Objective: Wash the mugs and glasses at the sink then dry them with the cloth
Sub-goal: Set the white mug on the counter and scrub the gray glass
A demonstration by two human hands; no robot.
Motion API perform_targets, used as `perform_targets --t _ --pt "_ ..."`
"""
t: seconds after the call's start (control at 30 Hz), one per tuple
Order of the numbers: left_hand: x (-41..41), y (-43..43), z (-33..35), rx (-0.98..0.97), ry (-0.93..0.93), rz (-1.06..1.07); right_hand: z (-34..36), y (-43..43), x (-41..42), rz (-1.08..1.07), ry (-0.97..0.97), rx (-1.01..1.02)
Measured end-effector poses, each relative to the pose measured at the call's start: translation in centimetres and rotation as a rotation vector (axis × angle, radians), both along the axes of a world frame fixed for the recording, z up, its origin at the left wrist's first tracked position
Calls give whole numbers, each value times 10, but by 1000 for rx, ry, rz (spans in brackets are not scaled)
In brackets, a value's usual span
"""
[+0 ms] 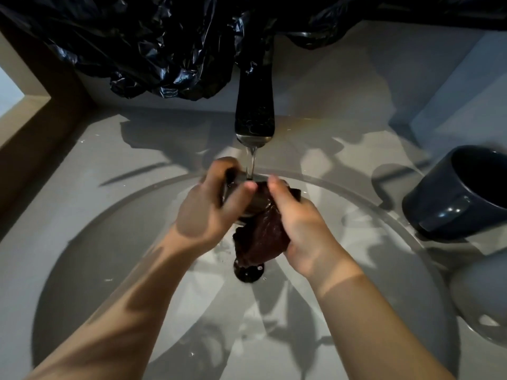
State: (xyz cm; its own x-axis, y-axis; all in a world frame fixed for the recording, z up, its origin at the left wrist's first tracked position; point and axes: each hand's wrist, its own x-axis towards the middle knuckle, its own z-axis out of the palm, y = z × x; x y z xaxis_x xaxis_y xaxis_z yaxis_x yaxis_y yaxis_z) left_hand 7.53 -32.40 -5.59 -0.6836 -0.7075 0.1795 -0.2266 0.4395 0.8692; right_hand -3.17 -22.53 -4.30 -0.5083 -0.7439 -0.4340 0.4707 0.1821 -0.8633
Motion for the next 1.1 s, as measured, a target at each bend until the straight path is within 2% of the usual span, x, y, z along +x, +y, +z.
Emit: perform_targets --t 0.03,0.07,0.17,0.23,0.3,0.37,0.43,0.5,0.57,0.63,0.7,0.77,0.8,0.83,0.87,0.93,1.03,1.1 --pt "1 -2 -2 -112 -36 -41 1 0 -1 -36 -109 31" --pt "1 -1 -1 -34 -42 -61 1 1 -2 -44 -118 49" --pt "-3 8 11 734 10 -39 7 4 2 -37 115 -12" --pt "-6 7 11 1102 42 -22 12 4 9 -36 212 -32" --pt "-7 7 11 1275 101 40 13 3 14 -70 251 -10" --pt "-8 6 9 1285 93 162 12 0 13 -162 173 -23" --pt "-7 4 10 1192 78 238 14 0 16 -221 110 -90" --pt "-6 3 10 1037 64 258 11 -1 22 -181 234 -137" --pt "-4 5 14 795 40 262 5 -2 27 -88 399 -165" --pt "-1 6 16 470 11 228 -1 -4 24 -129 438 -133" --pt "5 5 15 55 -55 66 -2 -6 15 -230 279 -54" --pt "9 3 13 -295 -190 -97 -1 -7 6 -279 12 52" --pt "9 4 12 -399 -236 -137 -1 -6 1 -269 -95 99" --pt "8 5 9 -420 -256 -148 -1 -6 -1 -260 -132 136" --pt "7 8 8 -360 -244 -140 -1 -6 -3 -258 -88 154" --pt "1 14 7 -29 -129 -48 -1 -6 -1 -300 102 86" --pt "-11 16 5 755 107 222 6 -3 12 -220 391 -78" --pt "-10 13 6 1240 164 224 3 -2 21 -57 629 -132"
